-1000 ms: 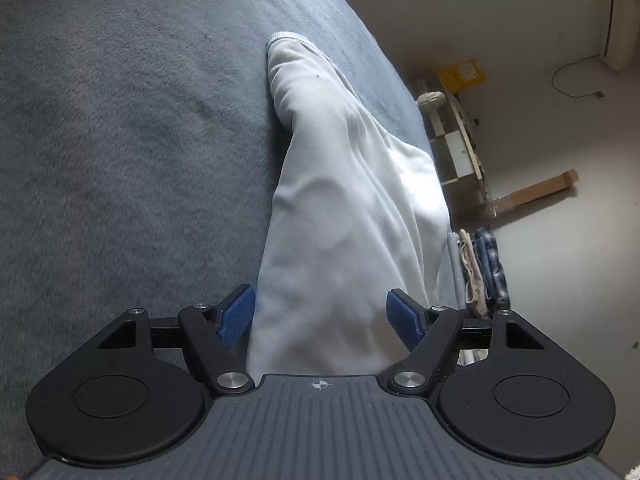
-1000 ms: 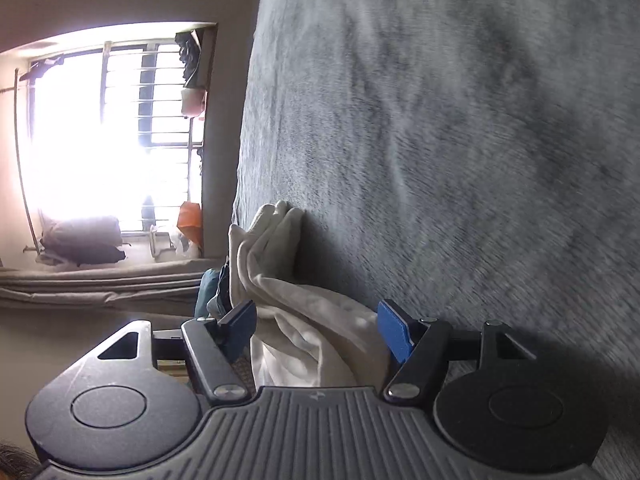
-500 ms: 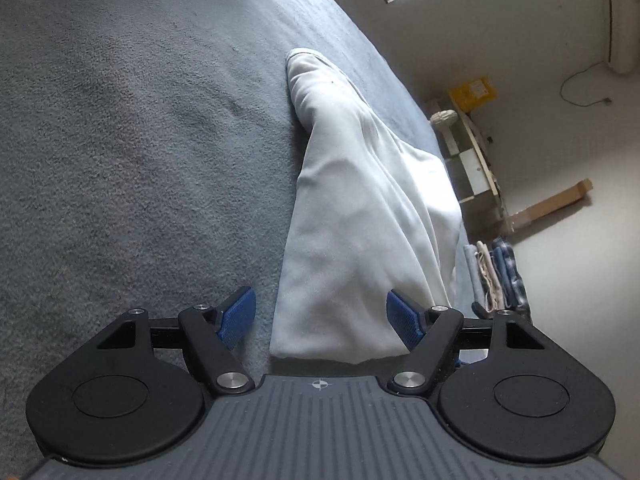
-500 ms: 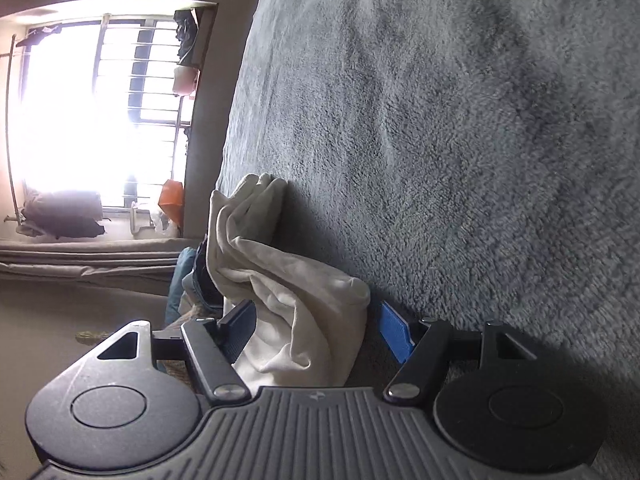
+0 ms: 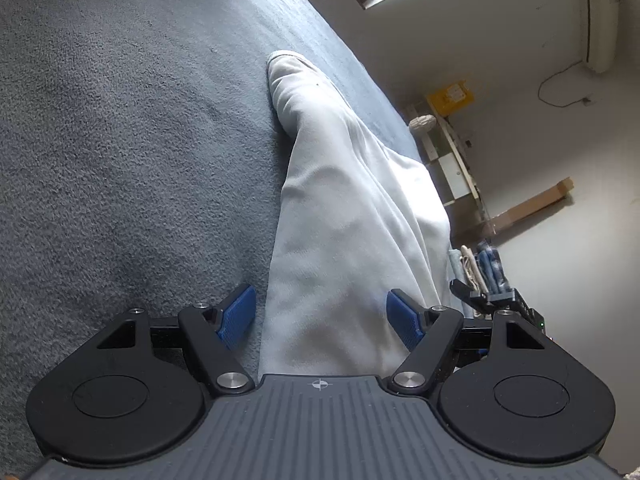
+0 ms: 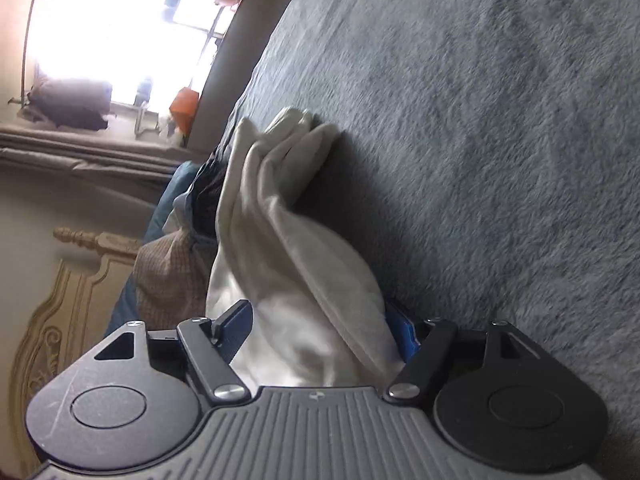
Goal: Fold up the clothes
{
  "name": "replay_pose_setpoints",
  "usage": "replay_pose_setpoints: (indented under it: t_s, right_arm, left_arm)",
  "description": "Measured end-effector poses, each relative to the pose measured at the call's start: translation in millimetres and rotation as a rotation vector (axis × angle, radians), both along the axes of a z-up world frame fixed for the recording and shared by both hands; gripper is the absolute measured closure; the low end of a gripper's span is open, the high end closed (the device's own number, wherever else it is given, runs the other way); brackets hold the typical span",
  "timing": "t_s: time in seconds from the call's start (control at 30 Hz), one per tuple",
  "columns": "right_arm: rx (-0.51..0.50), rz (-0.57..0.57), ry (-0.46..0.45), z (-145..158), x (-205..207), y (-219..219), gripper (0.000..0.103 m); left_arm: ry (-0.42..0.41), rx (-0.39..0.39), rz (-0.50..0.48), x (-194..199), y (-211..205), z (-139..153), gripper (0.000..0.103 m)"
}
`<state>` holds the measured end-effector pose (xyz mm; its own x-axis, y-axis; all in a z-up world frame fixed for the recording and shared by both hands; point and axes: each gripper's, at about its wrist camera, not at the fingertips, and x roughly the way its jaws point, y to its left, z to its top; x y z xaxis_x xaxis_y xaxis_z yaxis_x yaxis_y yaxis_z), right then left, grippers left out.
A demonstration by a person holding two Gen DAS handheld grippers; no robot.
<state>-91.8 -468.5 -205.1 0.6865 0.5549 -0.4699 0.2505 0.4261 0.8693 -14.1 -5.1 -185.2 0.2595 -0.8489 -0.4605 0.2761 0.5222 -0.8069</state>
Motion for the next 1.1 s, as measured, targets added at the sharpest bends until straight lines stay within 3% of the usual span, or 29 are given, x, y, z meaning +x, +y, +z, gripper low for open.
replay_pose_setpoints:
  t_s: [0.07, 0.13, 0.17, 0.23, 0.33, 0.53, 0.67, 0.77, 0.83, 0.93, 1.1]
  right_arm:
    - [0.027, 0.036, 0.004, -0.2, -5.1, 4.9, 0.028]
    - [0.03, 0.046, 0.009, 2.0, -10.3, 7.5, 0.032]
    - [0.034, 0.046, 0.013, 3.8, -12.0, 8.1, 0.036]
    - [0.043, 0.046, 0.021, 7.7, -15.0, 9.5, 0.059]
    - [0.07, 0.063, 0.013, 21.3, -13.9, 15.4, 0.068]
    - [0.104, 0.106, -0.027, 60.0, -25.6, 20.6, 0.071]
    - [0.061, 0.105, -0.004, 61.8, -46.5, 15.2, 0.071]
    - [-0.018, 0.003, 0.082, 42.0, -63.5, -4.5, 0.069]
    - [-0.015, -0.103, 0.137, 27.5, -79.9, -20.4, 0.069]
    - [0.03, -0.205, 0.102, 26.3, -104.5, -31.7, 0.066]
    - [-0.093, -0.146, -0.012, 59.1, -125.4, -6.3, 0.064]
  left_arm:
    - [0.017, -0.006, 0.003, 0.7, -0.7, -0.4, 0.035]
    - [0.046, -0.003, 0.011, 2.3, -1.6, -0.5, 0.047]
    - [0.062, 0.001, 0.015, 3.7, -1.8, -0.3, 0.051]
    - [0.116, -0.021, 0.013, 7.1, 0.1, 0.4, 0.069]
    - [0.167, -0.064, -0.014, 9.0, 4.4, 10.7, 0.078]
    - [0.198, -0.07, -0.095, -0.5, 9.6, 36.8, 0.078]
    - [0.181, 0.012, -0.111, -14.1, 14.2, 30.0, 0.077]
    - [0.159, 0.091, -0.104, -17.7, 16.1, 15.7, 0.069]
    - [0.155, 0.097, -0.115, -19.0, 15.6, 13.6, 0.061]
    - [0.118, 0.114, -0.112, -19.0, 19.4, 18.9, 0.057]
    - [0.02, 0.144, -0.141, -25.5, 24.3, 31.7, 0.05]
